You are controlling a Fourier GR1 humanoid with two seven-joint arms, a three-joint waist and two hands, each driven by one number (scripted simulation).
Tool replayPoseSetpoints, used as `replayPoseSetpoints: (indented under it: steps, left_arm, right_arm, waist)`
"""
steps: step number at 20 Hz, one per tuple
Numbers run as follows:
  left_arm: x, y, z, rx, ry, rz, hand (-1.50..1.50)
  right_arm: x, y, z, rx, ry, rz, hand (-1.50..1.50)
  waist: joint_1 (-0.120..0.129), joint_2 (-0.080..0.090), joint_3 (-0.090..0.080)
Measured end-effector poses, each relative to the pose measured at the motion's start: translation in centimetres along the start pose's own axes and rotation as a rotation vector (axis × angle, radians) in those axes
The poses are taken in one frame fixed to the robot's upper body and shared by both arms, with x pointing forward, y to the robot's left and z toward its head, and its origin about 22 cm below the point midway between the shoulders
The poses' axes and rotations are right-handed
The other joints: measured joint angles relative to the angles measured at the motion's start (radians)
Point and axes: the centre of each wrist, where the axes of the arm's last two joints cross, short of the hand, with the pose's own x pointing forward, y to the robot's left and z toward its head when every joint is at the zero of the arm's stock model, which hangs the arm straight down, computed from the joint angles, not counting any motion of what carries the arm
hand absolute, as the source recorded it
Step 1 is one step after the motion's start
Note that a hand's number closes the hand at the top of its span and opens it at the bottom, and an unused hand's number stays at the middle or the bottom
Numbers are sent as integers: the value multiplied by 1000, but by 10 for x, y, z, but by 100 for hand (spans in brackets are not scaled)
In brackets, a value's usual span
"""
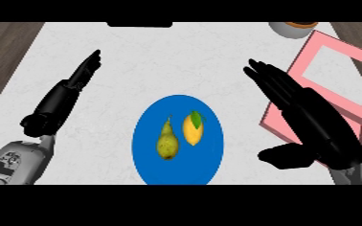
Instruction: Pick the lemon from the plate and place it in the cardboard box
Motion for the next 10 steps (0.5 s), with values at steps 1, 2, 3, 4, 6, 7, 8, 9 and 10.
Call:
replayPoseSetpoints:
  steps: [1,2,3,4,6,7,8,9,10]
  left_arm:
    - [1,2,-2,-2,-1,1,0]
    - [1,0,-1,-6,-3,1,0]
    - [-1,-3,-1,-7,-2,1,0]
    - [-1,-4,-1,-12,-4,3,0]
    - [-3,-5,-1,-11,-3,3,0]
    - [-4,-7,0,-11,0,4,0]
    - [-2,-5,-1,-8,-2,8,0]
    - [-1,-3,-2,-8,-1,9,0]
    - [-1,-5,-2,-8,-2,6,0]
  right_arm:
    - [6,-1,-3,41,7,33,-150]
    - [14,0,-7,83,18,63,-150]
    - [23,6,-10,121,25,86,-150]
    - [32,8,-14,154,31,109,-150]
    - [53,16,-17,213,45,155,-150]
    - [62,18,-19,236,58,181,-150]
    - [71,20,-21,258,71,203,-150]
    - [81,25,-23,279,83,221,-150]
    - [90,27,-28,294,97,240,-150]
  waist:
    - [2,0,0]
    - [7,0,-1]
    - [9,1,-1]
    - [9,1,-1]
    - [7,0,-1]
    - [6,0,-1]
    - [5,-1,-1]
    - [4,-1,-1]
    - [4,-1,0]
